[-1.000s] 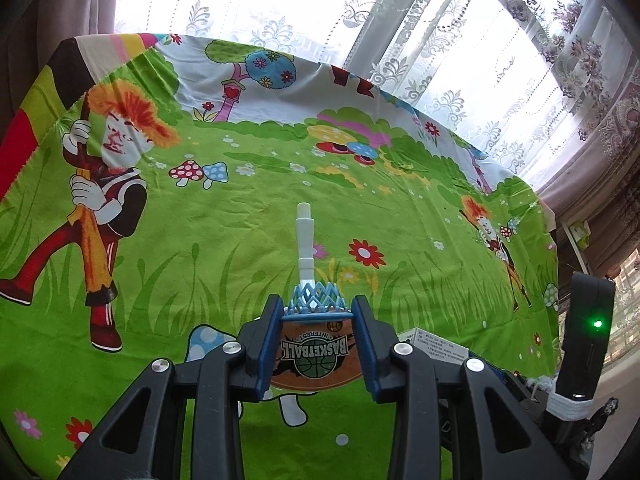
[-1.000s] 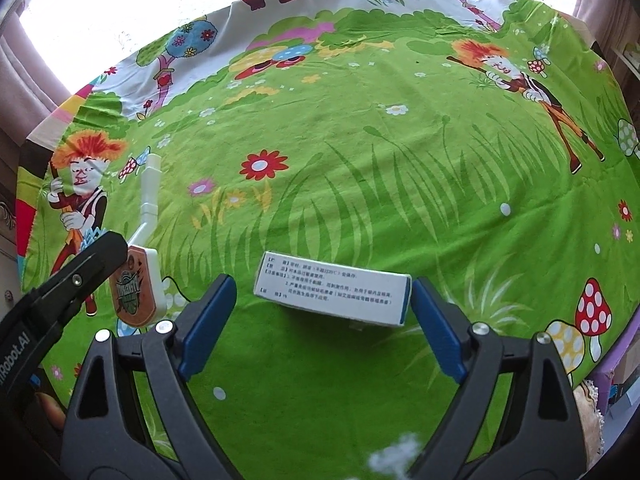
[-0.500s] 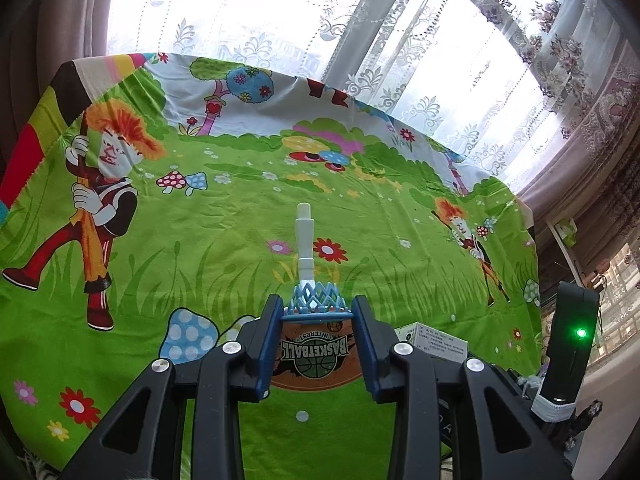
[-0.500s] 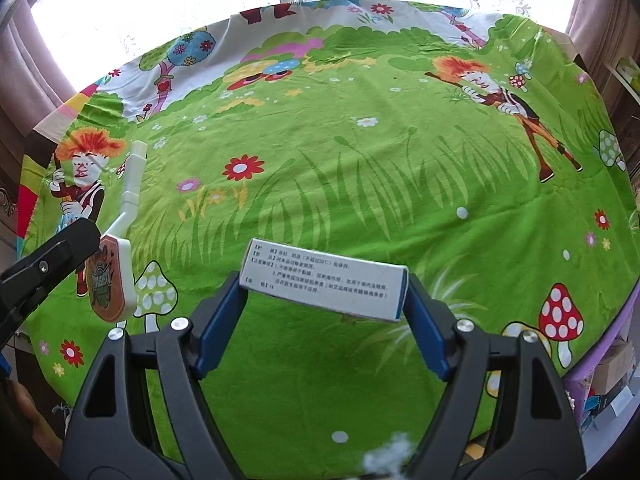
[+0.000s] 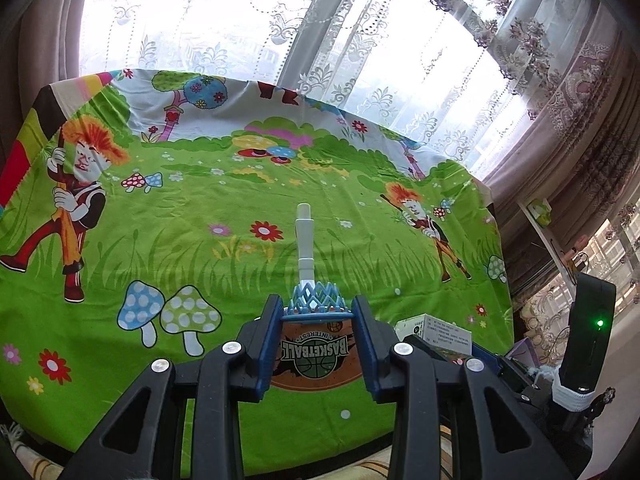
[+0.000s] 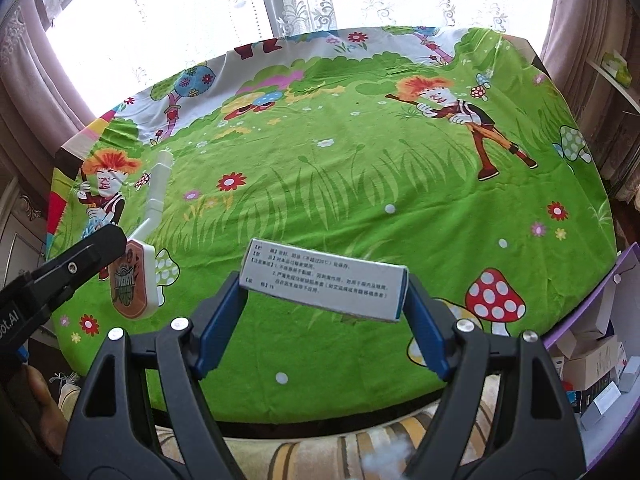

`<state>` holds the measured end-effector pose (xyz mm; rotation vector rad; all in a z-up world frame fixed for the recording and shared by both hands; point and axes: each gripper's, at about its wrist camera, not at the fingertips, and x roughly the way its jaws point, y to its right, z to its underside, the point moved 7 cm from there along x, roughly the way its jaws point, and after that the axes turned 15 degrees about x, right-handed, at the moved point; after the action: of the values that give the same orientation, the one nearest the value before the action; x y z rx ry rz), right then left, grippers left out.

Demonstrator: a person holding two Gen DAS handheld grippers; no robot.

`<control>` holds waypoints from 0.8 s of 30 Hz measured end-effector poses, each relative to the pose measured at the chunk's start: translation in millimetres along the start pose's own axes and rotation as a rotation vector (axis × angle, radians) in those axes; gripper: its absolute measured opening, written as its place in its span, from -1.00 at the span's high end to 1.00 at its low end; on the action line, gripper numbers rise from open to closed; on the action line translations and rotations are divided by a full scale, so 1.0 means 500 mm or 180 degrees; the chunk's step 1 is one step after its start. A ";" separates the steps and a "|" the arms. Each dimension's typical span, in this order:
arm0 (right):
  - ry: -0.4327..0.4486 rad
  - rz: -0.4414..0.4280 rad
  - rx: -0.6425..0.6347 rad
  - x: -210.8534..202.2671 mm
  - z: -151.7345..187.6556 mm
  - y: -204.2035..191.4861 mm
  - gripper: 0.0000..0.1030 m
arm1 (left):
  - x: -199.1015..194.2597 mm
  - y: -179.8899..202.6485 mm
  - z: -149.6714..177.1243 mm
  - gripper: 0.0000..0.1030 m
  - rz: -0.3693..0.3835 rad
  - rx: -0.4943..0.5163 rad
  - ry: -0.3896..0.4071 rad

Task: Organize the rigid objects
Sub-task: 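Carry the hoop toy and medicine box over the purple box and open both grippers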

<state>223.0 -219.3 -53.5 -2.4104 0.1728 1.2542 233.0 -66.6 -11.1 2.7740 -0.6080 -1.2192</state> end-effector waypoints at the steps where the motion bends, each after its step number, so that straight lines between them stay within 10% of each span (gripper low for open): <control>1: 0.0002 -0.0011 0.0011 -0.008 0.002 0.010 -0.56 | -0.001 0.012 0.003 0.29 0.0021 0.0024 -0.0007; 24: 0.0213 0.0135 0.0350 -0.200 0.018 0.334 -0.56 | 0.005 0.366 0.100 0.30 0.0830 0.0752 -0.0370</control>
<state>108.0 -374.9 -28.3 -2.3667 0.3061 1.1520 137.7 -230.3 -10.4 2.6984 -1.1527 -1.3323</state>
